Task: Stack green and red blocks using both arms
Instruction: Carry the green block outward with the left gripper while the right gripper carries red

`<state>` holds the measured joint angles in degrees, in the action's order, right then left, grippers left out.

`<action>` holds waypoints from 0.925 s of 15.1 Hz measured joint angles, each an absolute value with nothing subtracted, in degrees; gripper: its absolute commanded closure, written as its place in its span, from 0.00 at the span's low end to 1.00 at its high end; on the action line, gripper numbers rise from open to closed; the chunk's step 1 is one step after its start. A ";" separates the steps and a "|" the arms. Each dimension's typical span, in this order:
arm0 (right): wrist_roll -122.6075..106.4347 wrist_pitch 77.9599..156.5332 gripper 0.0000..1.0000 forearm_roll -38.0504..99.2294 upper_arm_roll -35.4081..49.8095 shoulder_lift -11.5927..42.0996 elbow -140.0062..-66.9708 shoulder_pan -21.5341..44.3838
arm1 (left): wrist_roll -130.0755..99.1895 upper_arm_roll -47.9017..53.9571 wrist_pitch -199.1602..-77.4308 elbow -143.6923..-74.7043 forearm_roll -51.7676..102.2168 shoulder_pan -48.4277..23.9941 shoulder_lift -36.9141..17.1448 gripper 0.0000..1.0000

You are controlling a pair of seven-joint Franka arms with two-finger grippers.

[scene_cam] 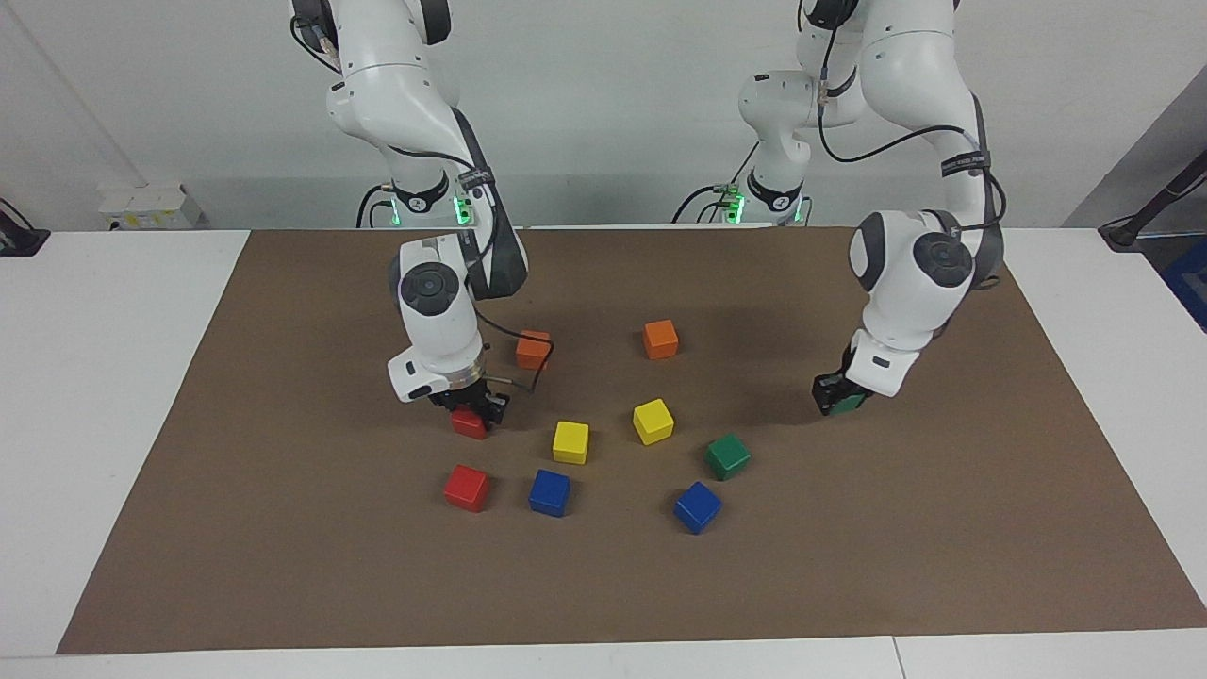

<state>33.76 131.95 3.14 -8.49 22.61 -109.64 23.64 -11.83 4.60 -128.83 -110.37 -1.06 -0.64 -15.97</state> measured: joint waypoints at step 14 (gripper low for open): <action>-1.01 122.75 1.00 2.41 -9.31 10.12 -113.49 5.24 | 2.72 4.49 -133.40 -109.74 -1.32 5.29 -21.50 1.00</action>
